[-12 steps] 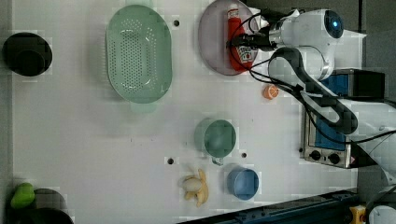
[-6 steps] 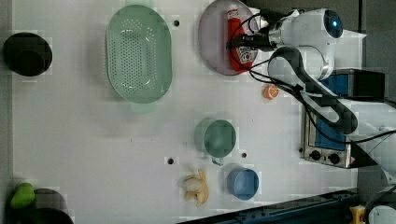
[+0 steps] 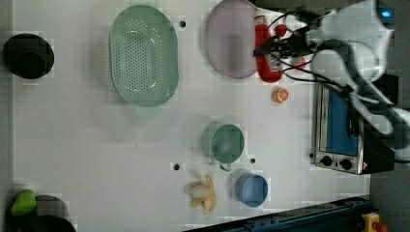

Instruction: Pick ketchup from plate and place it on table.

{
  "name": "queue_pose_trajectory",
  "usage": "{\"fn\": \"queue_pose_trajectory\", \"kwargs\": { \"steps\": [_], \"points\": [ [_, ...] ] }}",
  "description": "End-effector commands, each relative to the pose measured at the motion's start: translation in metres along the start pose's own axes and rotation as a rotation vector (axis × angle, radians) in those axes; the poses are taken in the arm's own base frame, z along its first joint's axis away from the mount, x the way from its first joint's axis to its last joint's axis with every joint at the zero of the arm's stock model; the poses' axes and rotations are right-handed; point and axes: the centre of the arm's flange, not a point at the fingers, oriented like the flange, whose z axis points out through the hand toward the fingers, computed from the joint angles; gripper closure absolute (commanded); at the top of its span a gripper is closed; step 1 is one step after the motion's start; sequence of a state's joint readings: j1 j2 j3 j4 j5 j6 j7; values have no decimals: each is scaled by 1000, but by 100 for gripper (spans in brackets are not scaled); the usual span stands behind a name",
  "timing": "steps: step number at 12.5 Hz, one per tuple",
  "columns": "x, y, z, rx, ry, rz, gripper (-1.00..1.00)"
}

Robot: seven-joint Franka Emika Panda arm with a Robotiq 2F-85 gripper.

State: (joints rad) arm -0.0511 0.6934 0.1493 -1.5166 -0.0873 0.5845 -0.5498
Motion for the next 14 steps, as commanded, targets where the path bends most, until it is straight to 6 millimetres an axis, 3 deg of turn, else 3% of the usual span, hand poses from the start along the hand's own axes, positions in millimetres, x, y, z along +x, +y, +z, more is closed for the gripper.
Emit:
{"fn": "queue_pose_trajectory", "kwargs": {
  "steps": [1, 4, 7, 10, 14],
  "points": [
    [2, 27, -150, 43, 186, 25, -18],
    [-39, 54, -179, 14, 155, 57, -18],
    [-90, 77, -178, -15, 115, 86, -18],
    [-138, 94, -160, -41, 57, 112, -18],
    [-170, 109, -114, -42, 50, 136, -18]
  ]
}}
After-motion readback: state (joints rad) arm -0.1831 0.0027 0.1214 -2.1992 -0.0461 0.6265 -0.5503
